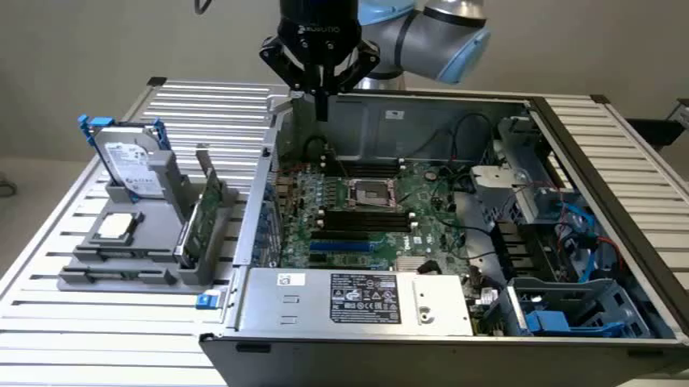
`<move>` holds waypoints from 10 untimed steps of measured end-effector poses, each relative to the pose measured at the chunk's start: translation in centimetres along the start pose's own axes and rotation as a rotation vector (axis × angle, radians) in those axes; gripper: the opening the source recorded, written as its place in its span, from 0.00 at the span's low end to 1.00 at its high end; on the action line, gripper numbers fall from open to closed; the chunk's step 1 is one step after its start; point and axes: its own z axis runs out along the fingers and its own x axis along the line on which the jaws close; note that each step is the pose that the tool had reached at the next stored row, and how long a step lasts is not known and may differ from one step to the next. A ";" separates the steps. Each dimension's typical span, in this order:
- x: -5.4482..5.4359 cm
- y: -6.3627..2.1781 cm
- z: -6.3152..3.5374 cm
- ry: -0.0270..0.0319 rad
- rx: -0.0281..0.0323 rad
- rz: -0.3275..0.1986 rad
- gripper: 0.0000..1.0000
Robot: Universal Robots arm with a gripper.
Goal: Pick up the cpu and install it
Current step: 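Reach for the cpu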
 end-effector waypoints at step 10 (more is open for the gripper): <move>0.4 -0.03 -0.01 0.0052 0.0006 0.000 0.11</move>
